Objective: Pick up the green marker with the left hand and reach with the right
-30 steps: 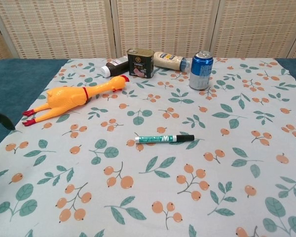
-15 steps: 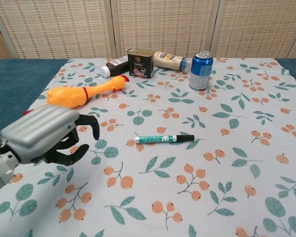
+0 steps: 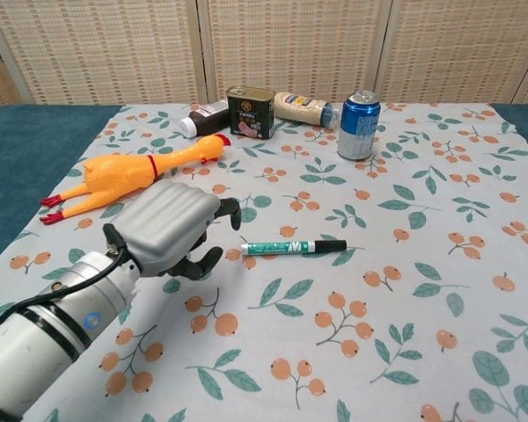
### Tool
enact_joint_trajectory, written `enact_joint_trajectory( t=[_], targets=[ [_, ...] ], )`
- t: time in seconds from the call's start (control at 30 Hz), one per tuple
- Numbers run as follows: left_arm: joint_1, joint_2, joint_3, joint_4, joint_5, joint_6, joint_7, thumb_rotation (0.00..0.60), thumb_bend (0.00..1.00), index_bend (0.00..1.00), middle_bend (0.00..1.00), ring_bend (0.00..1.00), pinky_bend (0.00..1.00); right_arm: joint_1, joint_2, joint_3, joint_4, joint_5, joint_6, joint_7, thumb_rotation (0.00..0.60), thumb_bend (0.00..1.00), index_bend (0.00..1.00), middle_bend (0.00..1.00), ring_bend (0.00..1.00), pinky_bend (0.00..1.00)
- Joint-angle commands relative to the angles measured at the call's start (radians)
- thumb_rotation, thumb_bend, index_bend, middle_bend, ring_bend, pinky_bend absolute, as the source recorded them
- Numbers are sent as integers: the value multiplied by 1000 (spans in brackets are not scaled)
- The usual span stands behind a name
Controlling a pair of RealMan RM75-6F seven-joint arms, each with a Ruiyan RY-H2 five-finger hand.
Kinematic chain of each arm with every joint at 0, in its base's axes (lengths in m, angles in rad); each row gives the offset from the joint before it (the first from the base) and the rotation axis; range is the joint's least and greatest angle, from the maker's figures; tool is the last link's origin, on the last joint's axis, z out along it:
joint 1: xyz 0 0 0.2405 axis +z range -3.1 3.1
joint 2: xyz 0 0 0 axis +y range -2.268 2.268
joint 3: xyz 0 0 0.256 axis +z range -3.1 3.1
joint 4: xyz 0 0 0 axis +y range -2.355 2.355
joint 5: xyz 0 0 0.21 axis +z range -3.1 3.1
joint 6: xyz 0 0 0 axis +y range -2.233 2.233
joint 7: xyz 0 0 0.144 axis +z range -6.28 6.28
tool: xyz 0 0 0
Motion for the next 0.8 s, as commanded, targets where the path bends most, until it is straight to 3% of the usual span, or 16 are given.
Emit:
enact_joint_trajectory(
  t=[0.03,0.23,0.8],
  targets=[
    [-24,-35,-11,56,-11,-9,-11,600,443,345,1000,1000,1000,1,1,3,3,6,-3,3,600,206,0,0,0,0],
    [-76,-139,-16,191,-24,-17,22,600,441,338,1000,1000,1000,3,5,3,2,18,-13,7,600,205,0,0,0,0],
    [-160,-232,-17,378,-28,-11,22,600,439,385,1000,1000,1000,4,22,-2,-14,29,-27,22,600,205,0,0,0,0]
  ],
)
